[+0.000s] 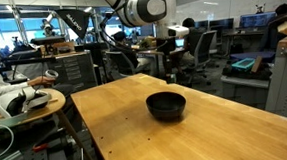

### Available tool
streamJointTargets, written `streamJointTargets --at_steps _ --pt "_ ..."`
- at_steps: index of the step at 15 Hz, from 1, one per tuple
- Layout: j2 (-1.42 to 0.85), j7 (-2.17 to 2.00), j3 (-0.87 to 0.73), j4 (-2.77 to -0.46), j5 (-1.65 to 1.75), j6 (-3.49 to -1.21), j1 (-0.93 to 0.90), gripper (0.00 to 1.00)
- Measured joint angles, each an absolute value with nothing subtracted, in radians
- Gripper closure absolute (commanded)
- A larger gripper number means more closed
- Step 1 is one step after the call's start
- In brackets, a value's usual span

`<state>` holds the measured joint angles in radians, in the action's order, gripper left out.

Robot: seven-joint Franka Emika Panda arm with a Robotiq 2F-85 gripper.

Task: Put the green block in the black bowl

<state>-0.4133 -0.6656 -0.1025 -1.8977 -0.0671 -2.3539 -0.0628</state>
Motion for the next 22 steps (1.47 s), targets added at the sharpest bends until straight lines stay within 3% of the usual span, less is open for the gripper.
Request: streamJointTargets --at_steps 22 --pt "-0.479 -0.395 -0.055 -1.927 -0.341 -2.169 0.034 0.76"
